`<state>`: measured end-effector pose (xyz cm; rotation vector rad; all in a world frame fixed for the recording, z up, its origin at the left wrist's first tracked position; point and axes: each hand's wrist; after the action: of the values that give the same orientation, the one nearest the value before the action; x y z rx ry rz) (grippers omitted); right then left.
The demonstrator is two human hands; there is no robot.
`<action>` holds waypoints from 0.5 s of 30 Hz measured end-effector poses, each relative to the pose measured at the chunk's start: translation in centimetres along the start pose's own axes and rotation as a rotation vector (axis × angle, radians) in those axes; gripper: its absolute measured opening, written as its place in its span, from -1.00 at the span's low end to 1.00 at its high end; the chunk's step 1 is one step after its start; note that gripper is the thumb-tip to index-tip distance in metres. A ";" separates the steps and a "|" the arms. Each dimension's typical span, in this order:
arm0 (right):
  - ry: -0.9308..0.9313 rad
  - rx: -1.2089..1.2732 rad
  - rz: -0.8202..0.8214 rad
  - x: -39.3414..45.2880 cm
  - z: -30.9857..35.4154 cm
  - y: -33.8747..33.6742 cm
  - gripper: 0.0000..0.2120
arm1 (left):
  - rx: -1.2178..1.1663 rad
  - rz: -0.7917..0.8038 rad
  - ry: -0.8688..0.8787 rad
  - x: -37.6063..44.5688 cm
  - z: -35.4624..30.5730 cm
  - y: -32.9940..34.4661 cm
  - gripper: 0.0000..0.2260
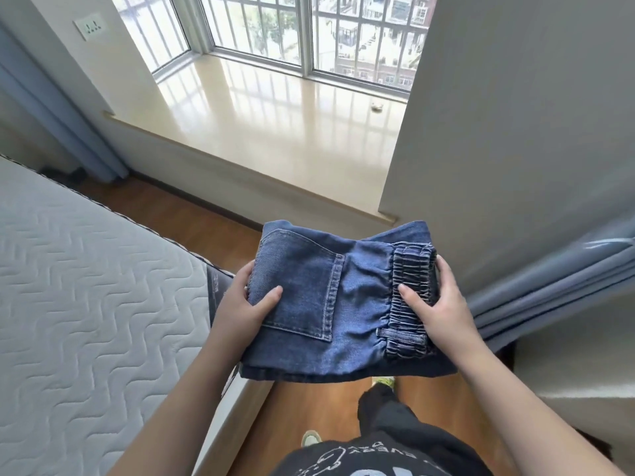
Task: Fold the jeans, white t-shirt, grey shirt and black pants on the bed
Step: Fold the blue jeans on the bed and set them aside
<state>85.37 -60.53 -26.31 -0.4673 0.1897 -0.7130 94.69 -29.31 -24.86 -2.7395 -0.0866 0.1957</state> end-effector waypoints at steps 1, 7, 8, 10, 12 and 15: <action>-0.005 0.001 -0.001 1.6 -0.2 0.1 -0.27 | -0.008 -0.003 -0.013 1.0 -0.3 1.0 -0.44; -0.053 -0.026 0.050 11.9 -0.3 0.6 -0.28 | -0.029 -0.056 -0.065 6.2 -3.4 7.1 -0.47; -0.047 -0.022 0.068 13.6 -0.2 0.7 -0.27 | -0.037 -0.068 -0.077 7.0 -3.8 7.8 -0.47; -0.044 -0.020 0.115 16.6 0.1 1.1 -0.28 | -0.054 -0.096 -0.096 8.1 -4.6 8.6 -0.46; -0.061 -0.012 0.167 19.0 0.6 1.9 -0.29 | -0.053 -0.135 -0.112 9.0 -5.1 9.1 -0.45; -0.097 0.005 0.261 21.8 1.8 4.1 -0.30 | -0.035 -0.193 -0.124 10.2 -5.4 9.3 -0.47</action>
<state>104.61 -71.73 -26.87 -0.4609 0.1540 -0.4348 105.88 -39.02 -24.80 -2.7300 -0.3898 0.3124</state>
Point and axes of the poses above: each hand's wrist, its own x-axis towards the middle knuckle, its own y-axis out of the palm, z = x × y, and after that the axes turned 15 degrees about -z, right-handed
